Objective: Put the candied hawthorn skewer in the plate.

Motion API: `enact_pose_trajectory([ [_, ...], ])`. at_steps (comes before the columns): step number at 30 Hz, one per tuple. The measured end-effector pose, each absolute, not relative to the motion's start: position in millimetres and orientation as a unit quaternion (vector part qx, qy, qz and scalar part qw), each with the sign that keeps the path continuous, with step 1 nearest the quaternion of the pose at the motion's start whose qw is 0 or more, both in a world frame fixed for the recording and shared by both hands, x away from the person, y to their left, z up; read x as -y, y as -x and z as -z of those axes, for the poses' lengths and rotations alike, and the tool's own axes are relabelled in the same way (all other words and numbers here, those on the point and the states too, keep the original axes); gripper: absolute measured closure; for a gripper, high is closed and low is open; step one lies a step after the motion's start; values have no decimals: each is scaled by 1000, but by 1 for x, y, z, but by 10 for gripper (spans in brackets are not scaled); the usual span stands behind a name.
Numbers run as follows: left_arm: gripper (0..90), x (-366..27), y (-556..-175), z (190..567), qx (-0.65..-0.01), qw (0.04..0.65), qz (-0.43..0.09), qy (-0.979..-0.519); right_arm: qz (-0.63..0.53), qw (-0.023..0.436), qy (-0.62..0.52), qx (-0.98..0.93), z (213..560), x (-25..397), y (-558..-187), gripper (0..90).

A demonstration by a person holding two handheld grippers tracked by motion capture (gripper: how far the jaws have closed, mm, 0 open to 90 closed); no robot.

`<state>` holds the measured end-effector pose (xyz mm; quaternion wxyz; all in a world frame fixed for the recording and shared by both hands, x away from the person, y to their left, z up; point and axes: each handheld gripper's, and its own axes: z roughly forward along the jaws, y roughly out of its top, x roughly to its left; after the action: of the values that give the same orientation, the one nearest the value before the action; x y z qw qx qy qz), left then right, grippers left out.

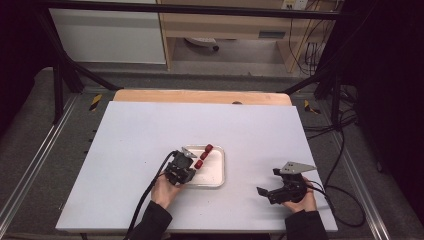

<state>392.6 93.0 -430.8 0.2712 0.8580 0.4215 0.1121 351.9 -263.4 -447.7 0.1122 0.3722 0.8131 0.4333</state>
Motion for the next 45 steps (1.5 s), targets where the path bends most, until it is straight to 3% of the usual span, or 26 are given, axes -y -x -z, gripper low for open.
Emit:
enact_pose_trajectory([
  [7, 872, -92, -391, 431, -415, 266, -120, -862, -433, 114, -371, -814, 448, 263, -352, 6],
  [11, 818, -97, -390, 426, -402, 273, -123, -865, -433, 115, -371, -813, 448, 263, -352, 6],
  [17, 616, -111, -387, 413, -376, 313, -112, -865, -439, 116, -379, -806, 446, 263, -351, 6],
  [24, 350, -132, -379, 399, -343, 318, -123, -875, -441, 117, -380, -805, 446, 263, -351, 6],
  [28, 254, -149, -367, 400, -330, 320, -139, -877, -443, 118, -381, -803, 446, 264, -351, 5],
  [34, 182, -185, -352, 412, -341, 343, -139, -864, -439, 116, -382, -805, 446, 263, -351, 5],
  [45, 172, -243, -332, 436, -379, 379, -142, -832, -433, 113, -381, -809, 449, 261, -351, 5],
])
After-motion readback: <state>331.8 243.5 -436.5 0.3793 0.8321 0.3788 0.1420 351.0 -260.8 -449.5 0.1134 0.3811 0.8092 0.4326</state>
